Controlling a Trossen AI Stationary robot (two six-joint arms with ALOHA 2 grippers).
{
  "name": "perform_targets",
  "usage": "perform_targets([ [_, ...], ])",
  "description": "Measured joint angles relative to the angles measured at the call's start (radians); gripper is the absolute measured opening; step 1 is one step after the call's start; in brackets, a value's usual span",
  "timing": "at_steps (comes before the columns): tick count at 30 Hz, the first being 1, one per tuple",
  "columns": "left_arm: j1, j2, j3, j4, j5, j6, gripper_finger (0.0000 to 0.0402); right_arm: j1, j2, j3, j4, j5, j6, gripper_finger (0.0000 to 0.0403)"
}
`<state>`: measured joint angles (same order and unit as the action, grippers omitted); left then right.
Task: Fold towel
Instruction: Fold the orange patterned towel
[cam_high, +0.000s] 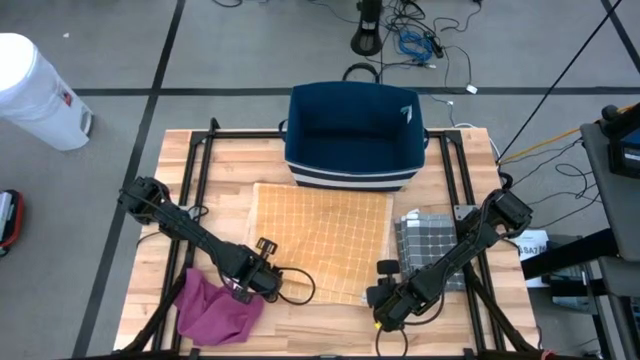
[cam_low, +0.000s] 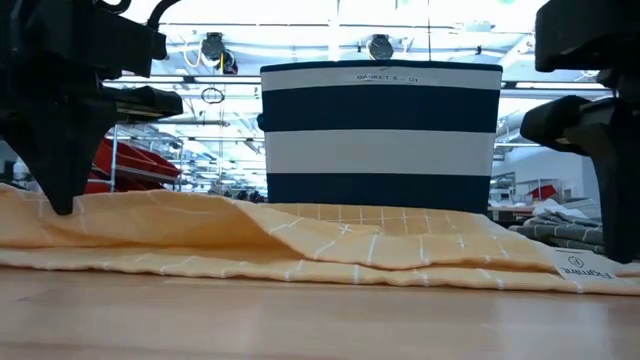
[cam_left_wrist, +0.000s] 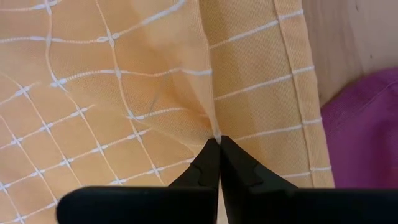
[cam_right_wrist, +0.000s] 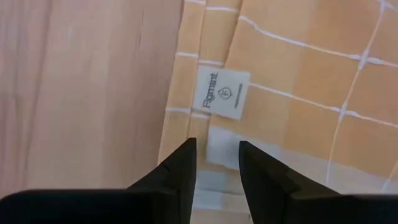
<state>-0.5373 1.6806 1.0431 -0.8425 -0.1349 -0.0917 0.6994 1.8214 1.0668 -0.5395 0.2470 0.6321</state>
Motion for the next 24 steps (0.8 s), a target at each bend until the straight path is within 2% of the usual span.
perform_targets([
  [8, 0.000, 0.000, 0.000, 0.000, 0.000, 0.001, 0.0004, 0.001, 0.000, 0.000, 0.020, 0.009, -0.014, 0.0068],
  [24, 0.000, 0.000, 0.000, 0.007, -0.001, -0.004, 0.0004, 0.000, 0.000, 0.001, 0.012, 0.013, -0.015, 0.0066],
])
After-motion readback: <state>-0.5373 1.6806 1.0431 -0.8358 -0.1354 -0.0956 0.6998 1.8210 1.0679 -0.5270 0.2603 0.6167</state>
